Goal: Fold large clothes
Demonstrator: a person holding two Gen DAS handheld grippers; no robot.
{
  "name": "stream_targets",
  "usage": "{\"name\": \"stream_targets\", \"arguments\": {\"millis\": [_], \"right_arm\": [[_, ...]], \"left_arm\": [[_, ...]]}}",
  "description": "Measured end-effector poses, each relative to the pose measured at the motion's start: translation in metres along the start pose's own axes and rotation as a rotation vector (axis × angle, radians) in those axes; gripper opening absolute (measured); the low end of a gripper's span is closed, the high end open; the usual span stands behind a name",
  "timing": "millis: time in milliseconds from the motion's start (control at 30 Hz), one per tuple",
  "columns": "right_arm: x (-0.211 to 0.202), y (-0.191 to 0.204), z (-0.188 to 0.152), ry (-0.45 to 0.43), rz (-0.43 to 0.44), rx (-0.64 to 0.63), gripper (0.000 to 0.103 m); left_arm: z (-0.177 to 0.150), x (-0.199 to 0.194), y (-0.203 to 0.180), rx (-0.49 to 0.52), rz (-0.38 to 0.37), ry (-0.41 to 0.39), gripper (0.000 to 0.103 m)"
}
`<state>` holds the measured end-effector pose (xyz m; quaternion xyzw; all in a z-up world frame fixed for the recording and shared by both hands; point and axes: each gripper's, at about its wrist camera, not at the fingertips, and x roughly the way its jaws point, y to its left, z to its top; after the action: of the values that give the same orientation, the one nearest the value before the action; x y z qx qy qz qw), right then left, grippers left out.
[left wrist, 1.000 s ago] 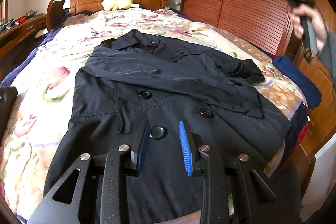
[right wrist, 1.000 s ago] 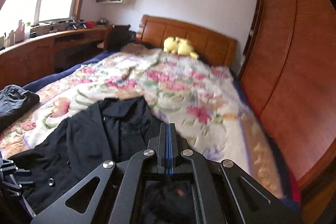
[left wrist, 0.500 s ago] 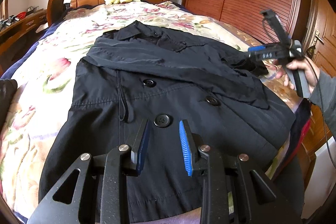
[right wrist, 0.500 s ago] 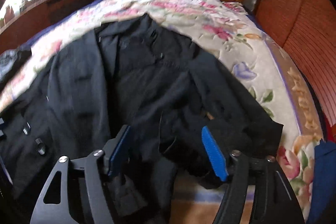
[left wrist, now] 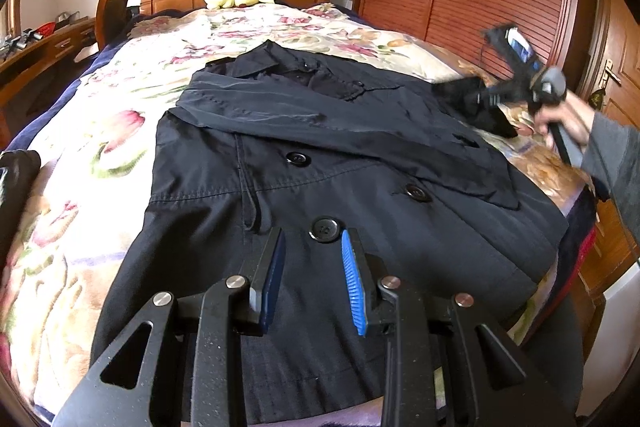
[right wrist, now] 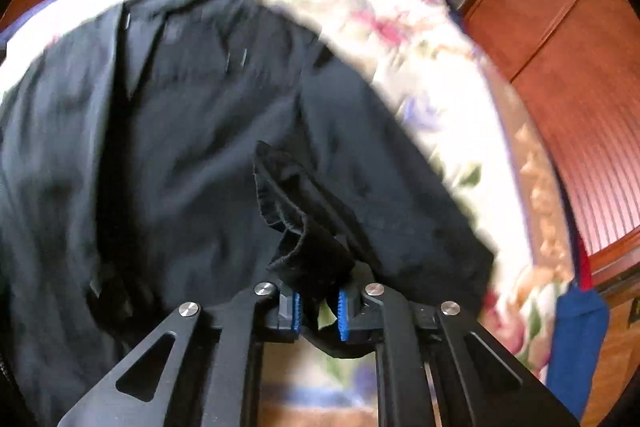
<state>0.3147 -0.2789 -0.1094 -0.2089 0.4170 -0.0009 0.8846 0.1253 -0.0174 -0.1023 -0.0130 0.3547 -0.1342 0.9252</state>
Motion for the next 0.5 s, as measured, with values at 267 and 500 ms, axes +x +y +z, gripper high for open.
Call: {"name": "stream_targets", "arguments": {"millis": [267,500], "right_arm": [[-0.129,0.002,0.089,-0.348,0.097,0.075,0.01],[-0.223,0.078,0.134,-0.519,0.366,0.008,0.01]], "left_arm": [[-0.004,-0.012,0.02,-0.035,0.024,-0.017,0.03],[-0.01,-0.024,0.044,-0.068,0.061,-0.029,0.03]]}}
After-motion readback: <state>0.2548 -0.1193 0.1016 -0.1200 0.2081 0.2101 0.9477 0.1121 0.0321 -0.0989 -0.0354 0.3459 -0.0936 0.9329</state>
